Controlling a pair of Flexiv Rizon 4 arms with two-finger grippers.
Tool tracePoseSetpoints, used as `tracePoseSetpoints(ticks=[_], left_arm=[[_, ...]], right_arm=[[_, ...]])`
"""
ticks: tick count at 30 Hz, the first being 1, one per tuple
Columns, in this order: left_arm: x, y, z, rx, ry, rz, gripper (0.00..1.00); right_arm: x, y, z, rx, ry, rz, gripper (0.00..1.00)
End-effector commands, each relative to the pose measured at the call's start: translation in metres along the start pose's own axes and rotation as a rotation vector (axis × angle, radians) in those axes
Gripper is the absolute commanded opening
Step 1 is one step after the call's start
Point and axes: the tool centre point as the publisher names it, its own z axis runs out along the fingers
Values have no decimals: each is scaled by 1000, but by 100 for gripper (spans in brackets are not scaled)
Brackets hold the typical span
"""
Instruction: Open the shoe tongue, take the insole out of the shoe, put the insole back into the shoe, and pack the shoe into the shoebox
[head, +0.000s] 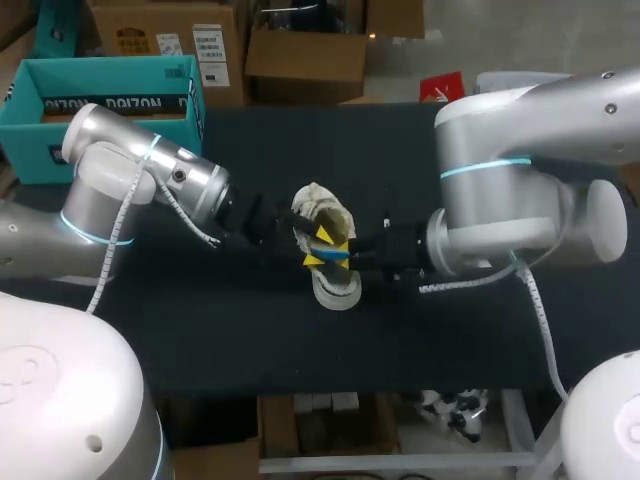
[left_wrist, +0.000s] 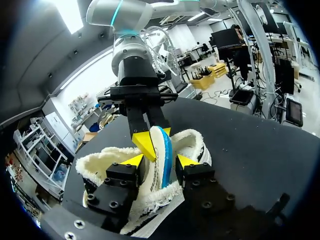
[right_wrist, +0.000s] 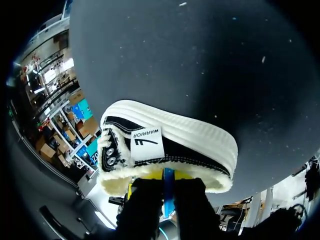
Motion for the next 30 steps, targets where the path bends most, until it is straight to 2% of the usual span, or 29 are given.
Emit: tracePoseSetpoints(ticks=[1,3,5,6,8,11,13,16,17,19,20,21,27,28,30], left_arm=[[6,-12,-9,-11,-14,15,87],[7,-17,-12,-10,-14,24,84],[10,-23,-11,-15,-16,33,74],[11,-24,-10,-20,-15,37,65],[12,-27,-10,-21,-14,39,61],[14,-32,-12,-15,-11,32,67],[15,-37,-17,-12,-9,21,84],[16,-46,-26,-9,-14,7,98],[17,-50,-30,-2,-17,2,100],[18,-56,-36,1,-19,-9,100],[19,-59,-39,2,-21,-12,100],[20,-62,-42,6,-21,-16,100],[24,-75,-54,-9,-46,-34,100],[24,-77,-56,-7,-49,-39,100],[24,-80,-60,-10,-55,-55,100]], right_arm=[[0,-3,-5,-18,-29,0,0],[-2,-1,-5,-25,-34,5,0],[-5,1,-6,-21,-37,12,0],[-6,2,-6,-19,-36,12,0],[-9,2,-7,-17,-37,12,0],[-10,3,-11,-45,-54,19,0],[-14,0,-10,-66,-71,24,1],[-17,-1,-8,-81,-99,33,4],[-19,0,-7,-90,-111,40,16],[-23,1,-6,-89,-115,43,47],[-24,1,-7,-88,-114,43,92],[-26,0,-9,-88,-113,43,100],[-26,-25,-25,-118,-104,-13,100],[-25,-29,-28,-125,-106,-23,97],[-25,-37,-32,-143,-112,-41,75]])
